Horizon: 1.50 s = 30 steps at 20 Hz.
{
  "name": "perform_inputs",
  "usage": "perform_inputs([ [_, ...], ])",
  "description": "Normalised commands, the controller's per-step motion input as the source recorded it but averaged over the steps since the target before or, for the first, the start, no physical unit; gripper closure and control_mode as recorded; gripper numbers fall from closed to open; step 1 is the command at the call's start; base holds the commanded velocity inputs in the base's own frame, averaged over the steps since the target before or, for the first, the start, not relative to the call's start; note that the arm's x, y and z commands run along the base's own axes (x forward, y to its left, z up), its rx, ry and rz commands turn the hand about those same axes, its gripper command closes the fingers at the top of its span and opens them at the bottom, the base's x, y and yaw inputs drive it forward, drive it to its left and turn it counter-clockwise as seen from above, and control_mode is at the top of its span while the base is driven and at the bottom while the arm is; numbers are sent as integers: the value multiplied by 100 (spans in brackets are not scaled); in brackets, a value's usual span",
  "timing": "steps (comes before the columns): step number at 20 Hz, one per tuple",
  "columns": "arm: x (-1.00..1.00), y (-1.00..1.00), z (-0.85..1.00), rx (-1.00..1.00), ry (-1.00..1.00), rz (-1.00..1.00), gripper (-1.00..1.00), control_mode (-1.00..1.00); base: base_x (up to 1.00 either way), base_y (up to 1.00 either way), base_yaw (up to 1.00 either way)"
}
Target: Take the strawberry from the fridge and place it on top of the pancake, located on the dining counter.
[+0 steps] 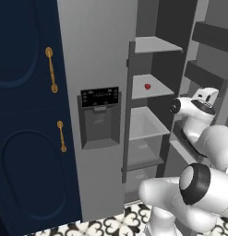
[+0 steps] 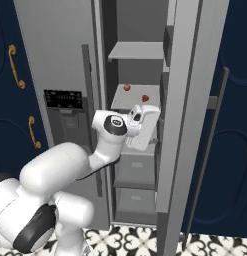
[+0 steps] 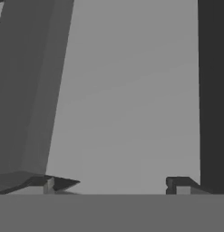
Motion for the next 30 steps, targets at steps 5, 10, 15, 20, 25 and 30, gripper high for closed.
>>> perform_inputs([
  [5, -1, 59, 60, 10, 0, 0, -100, -100, 0, 0, 0],
  [10, -7, 87, 24, 48, 0, 4, -100, -100, 0, 0, 0],
  [15, -15, 100, 0, 82, 0, 4, -100, -100, 0, 0, 0],
  [20, -12, 100, -2, 80, 0, 0, -100, -100, 0, 0, 0],
  [25, -70, 97, -13, 59, -1, -14, -100, -100, 0, 0, 0],
  [30, -89, 21, -2, 6, 0, -31, -100, -100, 0, 0, 0],
])
